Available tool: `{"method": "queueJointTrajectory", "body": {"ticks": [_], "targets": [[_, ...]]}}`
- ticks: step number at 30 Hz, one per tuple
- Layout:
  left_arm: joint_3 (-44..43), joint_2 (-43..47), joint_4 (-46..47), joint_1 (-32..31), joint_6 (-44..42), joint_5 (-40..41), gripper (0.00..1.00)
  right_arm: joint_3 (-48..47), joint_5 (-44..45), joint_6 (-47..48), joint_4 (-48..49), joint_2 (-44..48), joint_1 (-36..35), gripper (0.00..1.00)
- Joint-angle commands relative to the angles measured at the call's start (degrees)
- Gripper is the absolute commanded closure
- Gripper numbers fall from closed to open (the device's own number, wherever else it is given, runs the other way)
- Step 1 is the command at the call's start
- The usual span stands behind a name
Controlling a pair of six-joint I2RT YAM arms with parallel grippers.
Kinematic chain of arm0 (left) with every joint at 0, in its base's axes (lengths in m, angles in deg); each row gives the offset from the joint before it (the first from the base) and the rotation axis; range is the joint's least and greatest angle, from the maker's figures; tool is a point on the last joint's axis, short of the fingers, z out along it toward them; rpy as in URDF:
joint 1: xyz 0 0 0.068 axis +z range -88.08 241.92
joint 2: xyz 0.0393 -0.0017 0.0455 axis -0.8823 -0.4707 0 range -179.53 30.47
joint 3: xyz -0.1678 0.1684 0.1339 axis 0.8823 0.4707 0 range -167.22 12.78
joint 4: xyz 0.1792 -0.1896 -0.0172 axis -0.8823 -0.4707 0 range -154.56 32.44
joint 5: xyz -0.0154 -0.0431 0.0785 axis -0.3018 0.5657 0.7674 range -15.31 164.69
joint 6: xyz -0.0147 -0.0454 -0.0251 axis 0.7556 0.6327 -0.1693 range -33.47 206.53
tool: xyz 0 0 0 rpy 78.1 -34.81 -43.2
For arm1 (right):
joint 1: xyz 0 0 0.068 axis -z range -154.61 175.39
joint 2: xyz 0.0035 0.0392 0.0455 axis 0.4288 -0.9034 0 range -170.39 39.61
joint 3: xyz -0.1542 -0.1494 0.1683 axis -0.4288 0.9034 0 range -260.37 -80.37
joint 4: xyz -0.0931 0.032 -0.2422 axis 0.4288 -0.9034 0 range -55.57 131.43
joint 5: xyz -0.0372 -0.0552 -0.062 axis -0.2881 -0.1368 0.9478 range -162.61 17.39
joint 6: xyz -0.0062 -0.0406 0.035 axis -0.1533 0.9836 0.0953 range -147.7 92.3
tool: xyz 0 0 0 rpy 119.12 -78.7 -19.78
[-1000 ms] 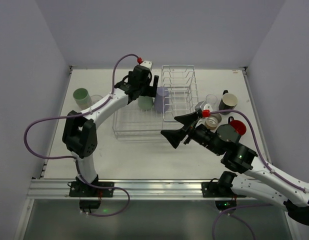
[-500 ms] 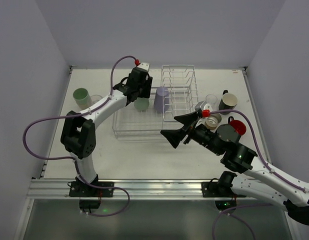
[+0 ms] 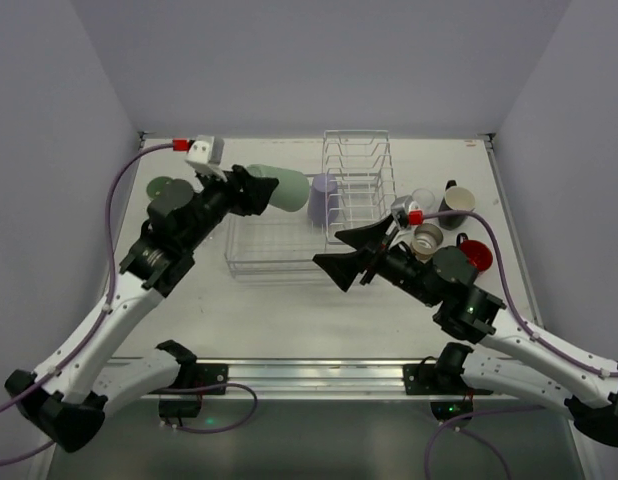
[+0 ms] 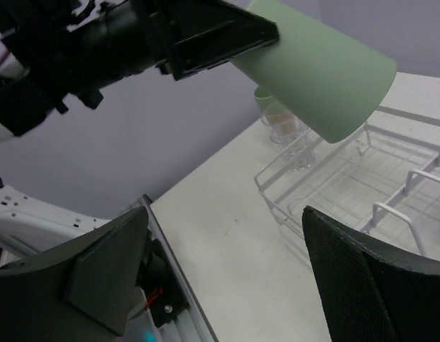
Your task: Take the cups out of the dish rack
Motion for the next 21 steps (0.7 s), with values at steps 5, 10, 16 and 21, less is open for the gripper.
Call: {"method": "queueJointTrajectory", "body": {"ticks": [5, 10, 16, 21], "targets": [[15.7, 17.8, 19.8, 0.2, 16.2, -20.7, 0.87, -1.5, -5.1, -9.1, 9.8, -5.5, 0.0, 0.18], [20.6, 23.3, 26.5, 0.2, 21.9, -24.3, 0.87, -2.7, -8.7, -10.8, 13.5, -7.5, 0.0, 0.23], [21.1, 25.8, 26.4, 0.3, 21.9, -25.5, 0.87, -0.2, -8.0, -12.2, 14.3, -5.0, 0.0, 0.2], [24.7, 25.1, 31.5, 0.2, 25.7, -29.3, 0.86, -1.5, -10.5, -12.2, 15.9, -6.2, 0.1, 0.23]]}}
